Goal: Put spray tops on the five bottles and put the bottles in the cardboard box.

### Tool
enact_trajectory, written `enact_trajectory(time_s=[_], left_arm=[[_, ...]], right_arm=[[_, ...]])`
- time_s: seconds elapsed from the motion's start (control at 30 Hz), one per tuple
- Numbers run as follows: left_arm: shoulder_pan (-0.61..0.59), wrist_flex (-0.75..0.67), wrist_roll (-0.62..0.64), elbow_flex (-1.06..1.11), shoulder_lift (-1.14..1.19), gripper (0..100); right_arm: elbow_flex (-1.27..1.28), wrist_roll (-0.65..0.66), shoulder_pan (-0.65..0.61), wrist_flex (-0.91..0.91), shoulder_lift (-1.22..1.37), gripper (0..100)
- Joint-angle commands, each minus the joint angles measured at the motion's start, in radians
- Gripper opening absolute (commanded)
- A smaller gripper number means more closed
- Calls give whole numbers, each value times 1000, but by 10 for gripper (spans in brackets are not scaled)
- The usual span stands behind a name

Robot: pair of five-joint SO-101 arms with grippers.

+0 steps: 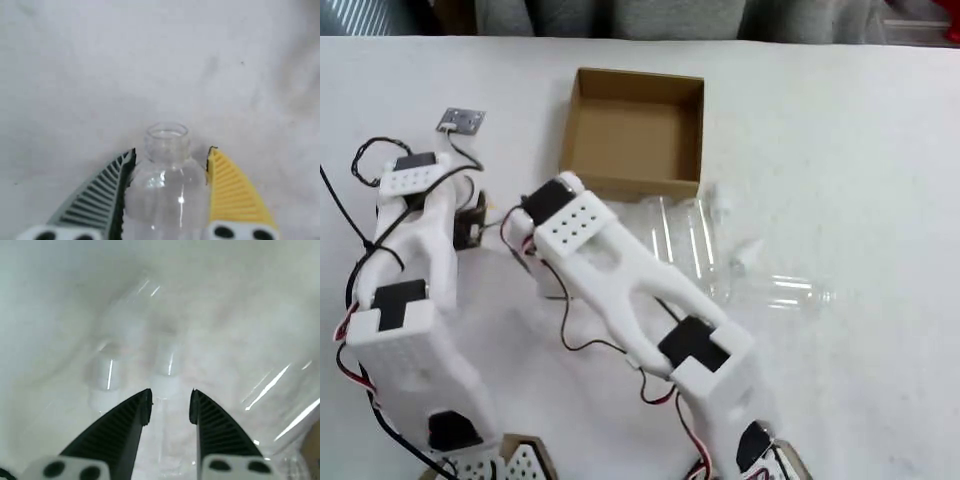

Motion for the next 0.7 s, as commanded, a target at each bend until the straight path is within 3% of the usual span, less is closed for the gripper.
enact_trajectory(time_s=[0.0, 0.67], left_arm=[[-7, 6, 9, -63, -10, 84], [-7, 6, 9, -61, -10, 84]], right_arm=[[23, -9, 16, -30, -16, 110], [215, -71, 35, -191, -18, 132]])
